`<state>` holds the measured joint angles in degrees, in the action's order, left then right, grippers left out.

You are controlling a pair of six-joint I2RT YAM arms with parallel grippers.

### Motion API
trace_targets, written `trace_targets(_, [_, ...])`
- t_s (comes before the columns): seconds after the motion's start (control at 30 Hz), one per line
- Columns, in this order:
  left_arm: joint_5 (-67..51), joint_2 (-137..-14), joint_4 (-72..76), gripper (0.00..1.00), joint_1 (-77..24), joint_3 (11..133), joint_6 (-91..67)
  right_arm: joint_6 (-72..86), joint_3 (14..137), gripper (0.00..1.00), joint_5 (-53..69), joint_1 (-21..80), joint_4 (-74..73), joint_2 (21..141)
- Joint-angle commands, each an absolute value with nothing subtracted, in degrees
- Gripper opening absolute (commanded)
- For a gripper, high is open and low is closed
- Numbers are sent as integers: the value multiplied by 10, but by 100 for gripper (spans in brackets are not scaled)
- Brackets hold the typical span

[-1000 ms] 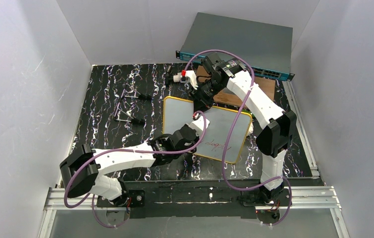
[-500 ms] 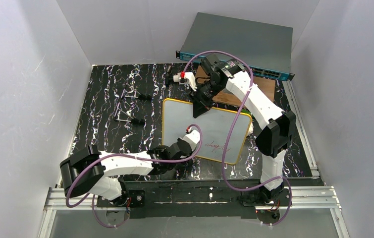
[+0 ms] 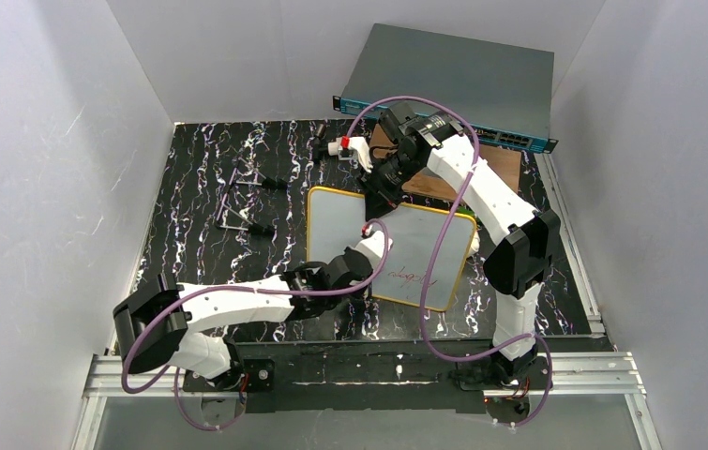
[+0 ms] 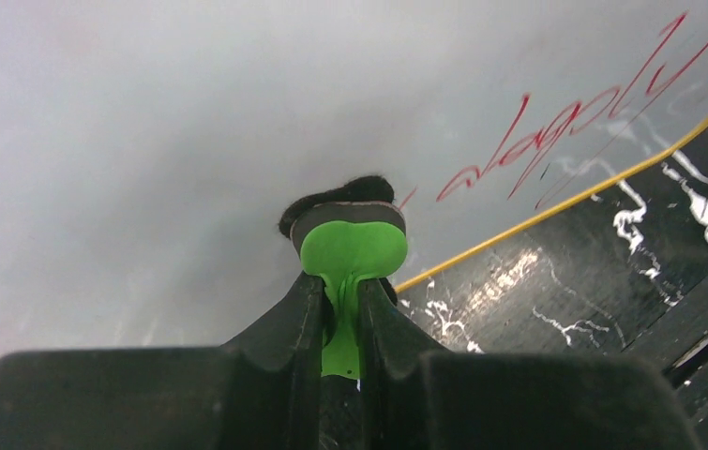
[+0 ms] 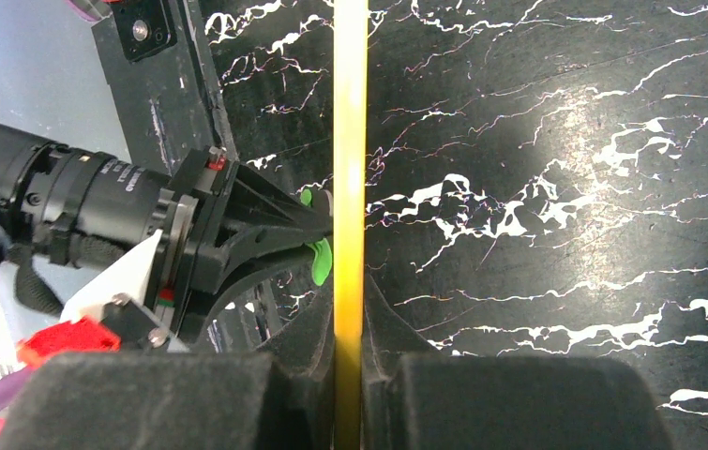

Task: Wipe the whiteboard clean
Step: Erase the center of the board with the whiteboard.

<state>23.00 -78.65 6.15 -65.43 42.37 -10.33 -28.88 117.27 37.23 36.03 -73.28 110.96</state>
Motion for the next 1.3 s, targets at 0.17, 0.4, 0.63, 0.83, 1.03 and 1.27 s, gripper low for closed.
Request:
trace_targets(0.17, [286, -781, -31, 0, -635, 508, -122, -282, 1170, 1, 408, 371, -777, 1099])
trace_targets(0.4, [269, -775, -69, 0, -638, 474, -189, -283, 1171, 1, 408, 371, -778, 1101])
trace_targets(0.63, [252, -798, -81, 0, -670, 448, -253, -283, 1173, 1, 410, 371, -779, 1104])
trace_targets(0.83, [232, -833, -55, 0, -681, 453, -256, -283, 1172, 1, 410, 371, -779, 1103])
trace_targets(1.03, [210, -799, 33, 0, -683, 435, -183, -283, 1172, 1, 410, 371, -779, 1102])
trace_targets(1.27, [185, -783, 60, 0, -634, 470, -138, -283, 1170, 1, 408, 372, -778, 1099])
